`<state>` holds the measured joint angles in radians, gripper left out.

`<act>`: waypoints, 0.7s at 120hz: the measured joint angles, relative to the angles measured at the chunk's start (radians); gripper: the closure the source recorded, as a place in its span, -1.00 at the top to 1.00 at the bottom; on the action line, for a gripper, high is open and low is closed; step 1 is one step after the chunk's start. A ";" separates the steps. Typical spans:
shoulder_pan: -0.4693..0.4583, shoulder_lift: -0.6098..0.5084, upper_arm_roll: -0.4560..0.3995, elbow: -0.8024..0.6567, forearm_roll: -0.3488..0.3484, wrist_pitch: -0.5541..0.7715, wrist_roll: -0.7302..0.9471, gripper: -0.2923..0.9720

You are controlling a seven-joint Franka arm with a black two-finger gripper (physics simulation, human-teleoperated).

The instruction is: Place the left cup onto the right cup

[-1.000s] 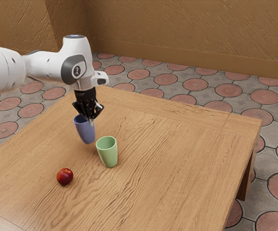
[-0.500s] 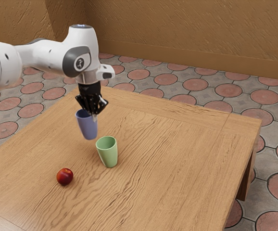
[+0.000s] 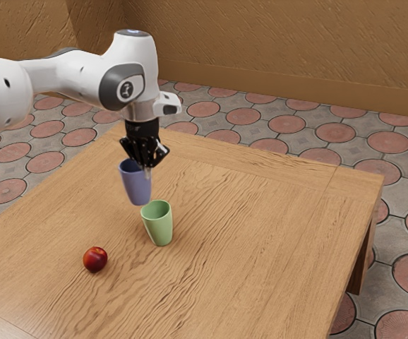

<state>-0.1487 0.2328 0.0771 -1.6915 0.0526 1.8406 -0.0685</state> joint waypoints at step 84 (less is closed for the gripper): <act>-0.031 0.005 -0.036 -0.001 0.034 -0.008 -0.079 -0.70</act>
<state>-0.1795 0.2382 0.0414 -1.6924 0.0867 1.8326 -0.1480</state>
